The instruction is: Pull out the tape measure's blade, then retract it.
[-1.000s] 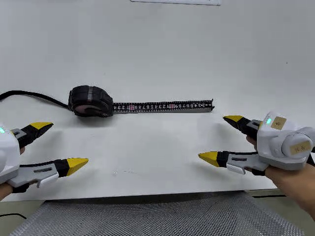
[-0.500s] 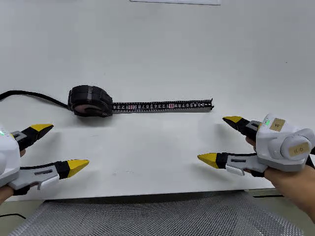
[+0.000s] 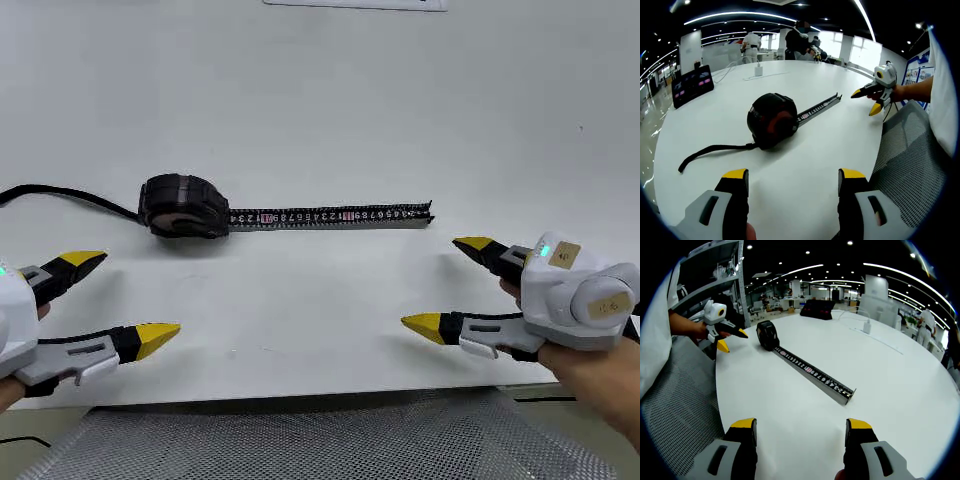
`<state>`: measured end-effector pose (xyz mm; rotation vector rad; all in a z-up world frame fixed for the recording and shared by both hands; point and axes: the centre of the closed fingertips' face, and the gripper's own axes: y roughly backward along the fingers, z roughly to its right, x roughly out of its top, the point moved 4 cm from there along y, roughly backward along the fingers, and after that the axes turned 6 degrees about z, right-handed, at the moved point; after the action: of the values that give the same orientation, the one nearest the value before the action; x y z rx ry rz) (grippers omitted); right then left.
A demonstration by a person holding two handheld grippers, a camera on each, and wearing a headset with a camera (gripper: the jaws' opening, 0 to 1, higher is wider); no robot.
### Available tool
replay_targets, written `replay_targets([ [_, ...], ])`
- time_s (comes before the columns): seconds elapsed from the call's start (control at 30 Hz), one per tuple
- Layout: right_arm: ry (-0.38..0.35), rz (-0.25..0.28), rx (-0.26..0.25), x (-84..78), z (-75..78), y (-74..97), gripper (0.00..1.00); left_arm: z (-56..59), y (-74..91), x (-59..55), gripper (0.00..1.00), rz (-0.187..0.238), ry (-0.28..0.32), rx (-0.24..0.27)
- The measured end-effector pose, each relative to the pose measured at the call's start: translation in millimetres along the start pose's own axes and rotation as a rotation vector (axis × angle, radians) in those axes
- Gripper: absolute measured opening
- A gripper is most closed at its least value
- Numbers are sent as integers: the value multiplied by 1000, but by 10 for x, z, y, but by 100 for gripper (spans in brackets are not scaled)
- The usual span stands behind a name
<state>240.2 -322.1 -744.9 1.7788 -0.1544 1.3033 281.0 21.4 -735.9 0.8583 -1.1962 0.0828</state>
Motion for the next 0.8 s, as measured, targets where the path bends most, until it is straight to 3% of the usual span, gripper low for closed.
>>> replay_targets([
  [0.4,4,3,-2,29,3,1,70,-4,-19,45,70,4,2,18],
  [0.8,9,5,-5,57,18,9,70,-8,-117,175,73,10,44,51],
])
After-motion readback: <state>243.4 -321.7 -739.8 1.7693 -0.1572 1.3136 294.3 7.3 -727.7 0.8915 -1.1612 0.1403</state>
